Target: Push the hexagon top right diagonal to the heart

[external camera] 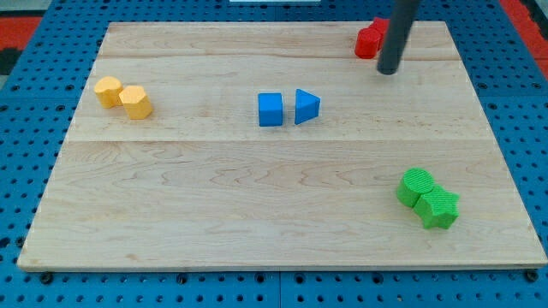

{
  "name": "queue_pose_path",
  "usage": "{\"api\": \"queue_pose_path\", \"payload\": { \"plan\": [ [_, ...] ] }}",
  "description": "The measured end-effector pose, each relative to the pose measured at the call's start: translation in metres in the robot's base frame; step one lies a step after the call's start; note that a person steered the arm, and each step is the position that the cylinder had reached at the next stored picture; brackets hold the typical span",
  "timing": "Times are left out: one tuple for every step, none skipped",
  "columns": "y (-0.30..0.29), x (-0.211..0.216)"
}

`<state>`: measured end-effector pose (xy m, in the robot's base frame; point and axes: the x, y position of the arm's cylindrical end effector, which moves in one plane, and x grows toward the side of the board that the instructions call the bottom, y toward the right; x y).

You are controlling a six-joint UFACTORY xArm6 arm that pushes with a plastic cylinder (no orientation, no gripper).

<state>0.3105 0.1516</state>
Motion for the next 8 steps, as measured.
{"api": "queue_pose_path", "payload": {
  "plan": [
    [0.001, 0.066],
    [-0.038, 0.150],
    [-0.143, 0.179],
    [-0.263, 0.179],
    [-0.289, 0.179],
    [-0.309, 0.169],
    [-0.351, 0.119],
    [-0.354, 0.067]
  ]
}}
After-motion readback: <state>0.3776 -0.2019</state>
